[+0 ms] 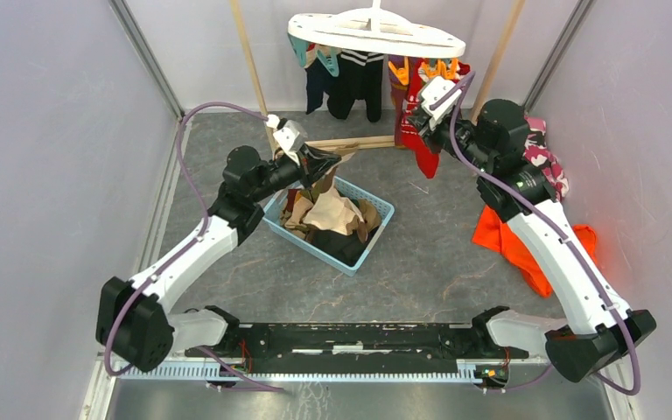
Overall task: Clip the socks to the hanger
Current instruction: Adjust the hanger on the clothesline.
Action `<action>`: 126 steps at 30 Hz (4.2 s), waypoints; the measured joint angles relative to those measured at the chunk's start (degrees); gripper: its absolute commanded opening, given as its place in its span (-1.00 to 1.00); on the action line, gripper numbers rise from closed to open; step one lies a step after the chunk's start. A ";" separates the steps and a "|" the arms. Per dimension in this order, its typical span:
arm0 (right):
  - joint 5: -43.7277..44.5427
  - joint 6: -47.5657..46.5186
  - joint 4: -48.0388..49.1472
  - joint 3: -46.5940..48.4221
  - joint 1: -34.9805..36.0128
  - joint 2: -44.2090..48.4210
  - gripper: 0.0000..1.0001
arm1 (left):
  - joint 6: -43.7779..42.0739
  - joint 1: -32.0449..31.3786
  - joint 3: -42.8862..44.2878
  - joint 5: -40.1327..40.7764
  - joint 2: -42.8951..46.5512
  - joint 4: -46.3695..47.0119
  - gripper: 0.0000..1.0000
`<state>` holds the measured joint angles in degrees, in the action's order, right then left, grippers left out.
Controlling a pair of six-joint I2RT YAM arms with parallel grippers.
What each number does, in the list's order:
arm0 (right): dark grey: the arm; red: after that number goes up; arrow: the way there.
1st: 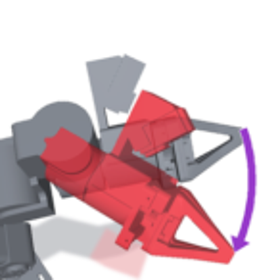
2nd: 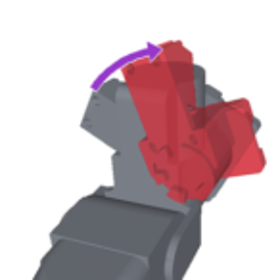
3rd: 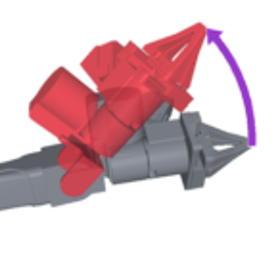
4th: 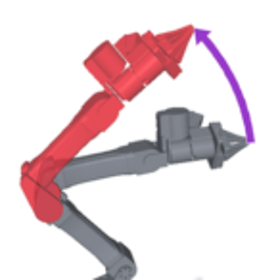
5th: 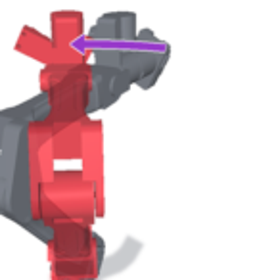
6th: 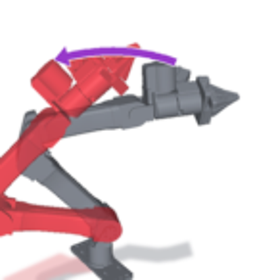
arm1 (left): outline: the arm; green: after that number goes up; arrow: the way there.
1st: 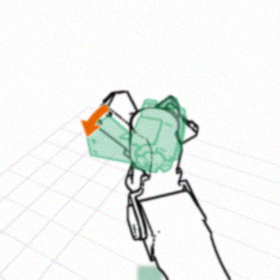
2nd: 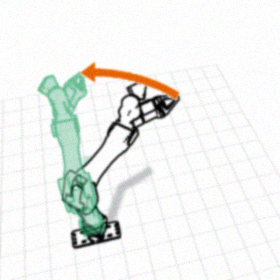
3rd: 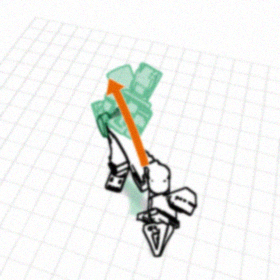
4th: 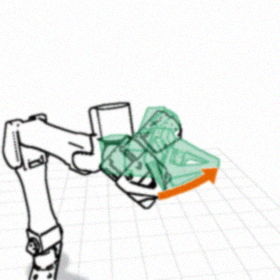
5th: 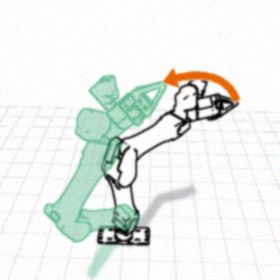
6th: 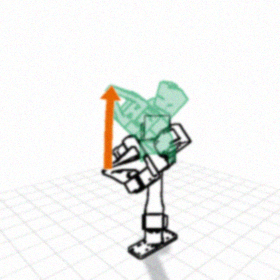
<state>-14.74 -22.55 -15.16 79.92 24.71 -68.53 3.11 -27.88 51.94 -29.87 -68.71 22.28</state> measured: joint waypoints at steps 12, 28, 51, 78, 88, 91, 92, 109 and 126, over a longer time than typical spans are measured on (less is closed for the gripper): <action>-10.12 13.29 9.70 -6.67 -21.24 -1.11 -0.52 | 13.66 -5.11 2.19 1.68 -6.67 6.95 -0.96; -37.92 15.56 11.26 -1.92 -29.49 -8.09 -0.29 | 14.25 -6.71 6.29 1.25 -6.67 5.25 -0.96; -19.37 17.20 12.83 -0.70 -9.03 -3.45 -0.38 | 18.86 -8.39 28.11 -2.36 -37.13 16.52 -0.96; 5.33 23.52 15.23 6.12 -17.27 -11.96 -0.41 | 14.27 -8.85 12.81 0.28 -17.40 9.46 -0.95; 3.21 25.90 15.10 13.25 -23.17 -20.37 -0.41 | 13.09 -8.87 8.59 2.36 -11.58 5.77 -0.96; 2.05 27.08 15.65 14.69 -24.37 -22.73 -0.41 | 12.98 -8.85 8.07 2.82 -11.26 4.70 -0.96; 1.42 27.52 15.98 15.08 -24.72 -23.41 -0.41 | 12.98 -8.85 7.96 2.86 -11.15 4.46 -0.96; -8.74 34.95 22.80 20.35 -30.42 -33.86 -0.40 | 13.03 -8.87 7.80 2.93 -11.26 3.52 -0.95; -16.79 36.20 27.17 13.09 -32.41 -28.68 -0.18 | 16.59 -9.29 14.84 2.73 -18.97 7.45 -0.96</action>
<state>-31.53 13.65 12.01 93.01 -7.70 -97.21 19.70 -37.17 66.78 -27.14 -87.68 29.74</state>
